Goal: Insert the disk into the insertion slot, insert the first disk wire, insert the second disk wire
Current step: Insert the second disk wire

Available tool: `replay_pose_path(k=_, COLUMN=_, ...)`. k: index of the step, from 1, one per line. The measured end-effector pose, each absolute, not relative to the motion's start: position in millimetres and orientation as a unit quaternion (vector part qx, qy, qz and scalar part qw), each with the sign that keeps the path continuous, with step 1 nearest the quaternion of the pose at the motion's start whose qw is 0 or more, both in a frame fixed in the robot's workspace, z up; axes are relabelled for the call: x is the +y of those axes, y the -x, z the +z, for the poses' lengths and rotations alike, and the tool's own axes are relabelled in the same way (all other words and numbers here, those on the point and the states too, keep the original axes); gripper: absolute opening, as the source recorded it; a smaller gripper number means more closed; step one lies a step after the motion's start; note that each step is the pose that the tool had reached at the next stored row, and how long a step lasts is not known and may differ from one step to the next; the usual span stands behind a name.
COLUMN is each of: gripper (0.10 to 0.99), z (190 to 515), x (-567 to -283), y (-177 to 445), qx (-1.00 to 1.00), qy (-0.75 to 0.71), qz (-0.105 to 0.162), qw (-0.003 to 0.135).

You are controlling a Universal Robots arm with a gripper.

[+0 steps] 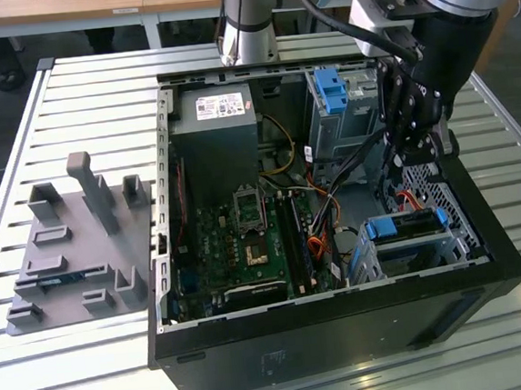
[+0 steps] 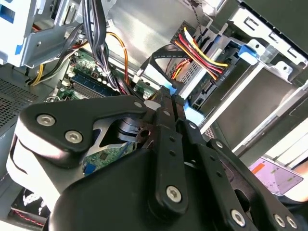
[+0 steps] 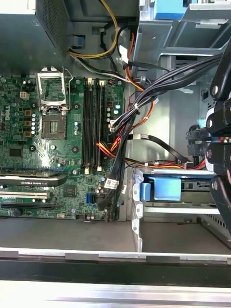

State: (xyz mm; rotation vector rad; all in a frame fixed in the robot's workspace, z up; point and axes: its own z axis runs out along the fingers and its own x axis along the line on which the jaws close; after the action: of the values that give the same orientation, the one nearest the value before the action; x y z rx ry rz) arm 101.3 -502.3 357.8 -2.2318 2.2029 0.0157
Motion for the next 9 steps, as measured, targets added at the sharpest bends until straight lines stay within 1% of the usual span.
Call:
replay_pose_path(k=3, gripper=0.173, z=355.2, x=-501.8, y=-101.3, qx=0.703, qy=0.712, qz=0.003, qw=0.0)
replay_pose_path(k=9, gripper=0.173, z=353.0, x=-501.4, y=-101.3, qx=0.702, qy=0.712, qz=-0.011, qw=-0.013)
